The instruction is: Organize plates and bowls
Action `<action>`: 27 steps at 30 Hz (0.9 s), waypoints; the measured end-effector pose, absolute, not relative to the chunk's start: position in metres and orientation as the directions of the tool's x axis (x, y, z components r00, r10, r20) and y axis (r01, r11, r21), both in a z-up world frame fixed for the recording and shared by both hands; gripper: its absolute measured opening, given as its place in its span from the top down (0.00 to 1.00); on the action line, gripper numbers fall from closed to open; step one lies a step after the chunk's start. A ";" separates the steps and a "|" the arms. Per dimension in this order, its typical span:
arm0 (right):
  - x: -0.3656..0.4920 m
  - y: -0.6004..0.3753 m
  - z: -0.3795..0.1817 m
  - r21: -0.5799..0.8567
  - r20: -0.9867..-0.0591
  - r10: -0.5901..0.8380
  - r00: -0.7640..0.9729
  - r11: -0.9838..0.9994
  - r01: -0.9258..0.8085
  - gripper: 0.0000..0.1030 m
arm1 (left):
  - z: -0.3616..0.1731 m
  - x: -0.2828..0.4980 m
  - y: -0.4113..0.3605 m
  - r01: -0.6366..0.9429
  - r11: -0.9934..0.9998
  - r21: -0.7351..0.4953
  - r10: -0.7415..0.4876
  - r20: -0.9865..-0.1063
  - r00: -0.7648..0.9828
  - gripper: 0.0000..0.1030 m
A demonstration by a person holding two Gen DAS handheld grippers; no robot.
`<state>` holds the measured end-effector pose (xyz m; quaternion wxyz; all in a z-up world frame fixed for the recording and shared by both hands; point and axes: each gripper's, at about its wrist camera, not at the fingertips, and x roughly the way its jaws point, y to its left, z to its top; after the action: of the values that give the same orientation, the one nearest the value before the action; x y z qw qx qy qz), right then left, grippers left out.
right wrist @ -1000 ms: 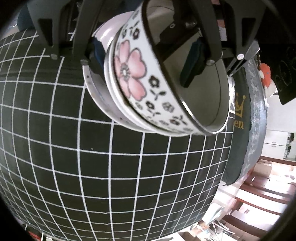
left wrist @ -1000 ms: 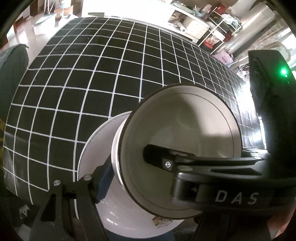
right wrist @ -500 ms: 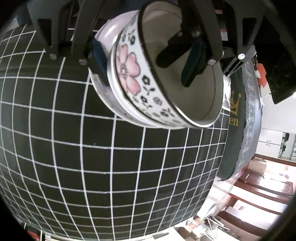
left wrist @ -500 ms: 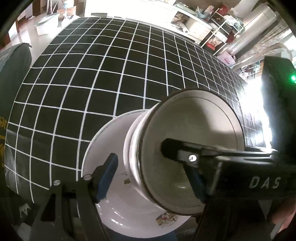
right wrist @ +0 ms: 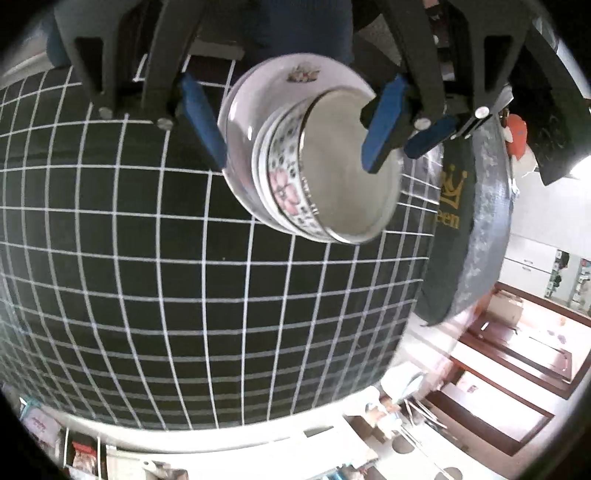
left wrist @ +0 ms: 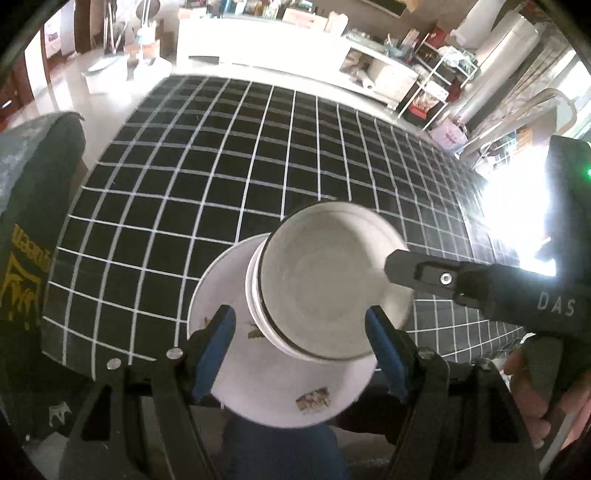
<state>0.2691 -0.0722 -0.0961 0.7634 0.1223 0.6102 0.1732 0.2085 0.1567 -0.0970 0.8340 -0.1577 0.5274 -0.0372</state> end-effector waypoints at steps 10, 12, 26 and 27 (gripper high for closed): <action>0.214 -0.094 -0.023 0.286 -0.842 0.355 0.406 0.932 -0.221 0.23 | -0.026 0.148 0.129 -0.114 0.983 -0.145 -0.040 -0.773 0.633 0.31; 0.201 -0.098 -0.012 0.240 -0.823 0.335 0.458 0.937 -0.253 0.23 | -0.014 0.135 0.123 -0.114 0.986 -0.126 -0.016 -0.736 0.677 0.31; 0.115 -0.135 0.018 0.061 -0.682 0.216 0.698 0.969 -0.240 0.23 | 0.024 0.061 0.064 -0.032 0.999 0.035 0.046 -0.546 0.837 0.31; 0.108 -0.135 0.020 0.052 -0.670 0.210 0.712 0.970 -0.237 0.23 | 0.025 0.054 0.062 -0.035 0.999 0.038 0.050 -0.533 0.844 0.31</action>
<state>0.1079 -0.1346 0.0198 0.9250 -0.0189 0.3597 0.1207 0.0541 0.0621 0.0249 0.9602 0.0135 0.2781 0.0223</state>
